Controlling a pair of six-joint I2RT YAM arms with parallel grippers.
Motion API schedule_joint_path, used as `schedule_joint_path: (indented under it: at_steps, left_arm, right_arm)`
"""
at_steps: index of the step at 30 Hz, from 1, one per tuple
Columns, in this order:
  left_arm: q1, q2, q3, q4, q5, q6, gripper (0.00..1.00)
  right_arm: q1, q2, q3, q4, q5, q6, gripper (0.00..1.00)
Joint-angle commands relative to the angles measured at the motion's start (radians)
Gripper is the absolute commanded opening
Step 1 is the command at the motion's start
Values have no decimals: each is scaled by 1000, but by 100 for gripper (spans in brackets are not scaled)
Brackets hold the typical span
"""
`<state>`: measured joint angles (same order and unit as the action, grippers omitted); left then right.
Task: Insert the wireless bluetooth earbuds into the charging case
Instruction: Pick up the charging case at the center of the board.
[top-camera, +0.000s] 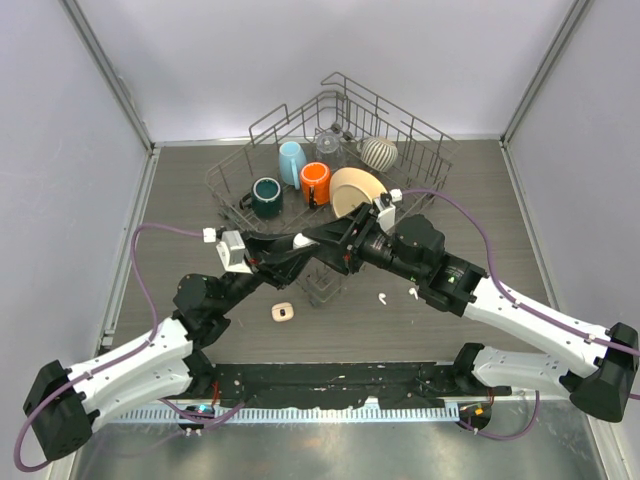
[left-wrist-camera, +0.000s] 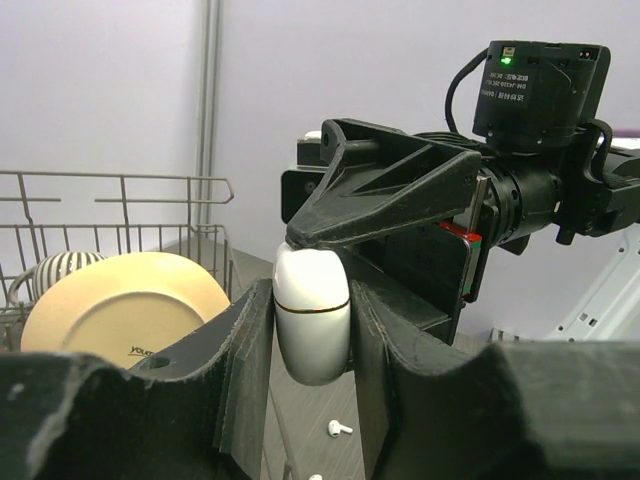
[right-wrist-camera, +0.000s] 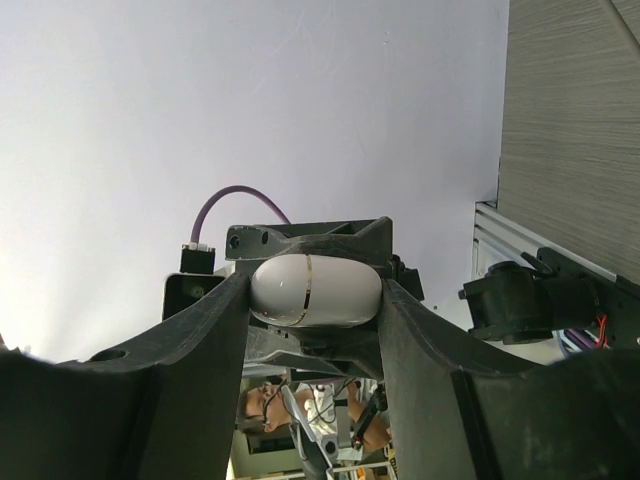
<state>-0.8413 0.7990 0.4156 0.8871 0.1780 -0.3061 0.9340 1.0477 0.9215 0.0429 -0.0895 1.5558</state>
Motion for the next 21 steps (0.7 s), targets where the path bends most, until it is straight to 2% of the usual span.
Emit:
schedule_joint_path:
  at_steps: [1,13,15,18,21]
  left_arm:
    - [4,2,6,82,6,9,38]
    - [4,19,11,67,12,1,42]
    - [5,22,15,65,14,2,39]
    - [4,29,17,65,11,1,28]
    - [4,37,22,61,17,1,26]
  right_arm:
    - [3,-3,11,51,-7,9,1]
    - [3,-5,14,60,-12,1,1]
    - [3,-5,13,61,-12,3,1]
    - [3,-6,13,58,-10,1,1]
    - [3,-6,17,57,-12,0,1]
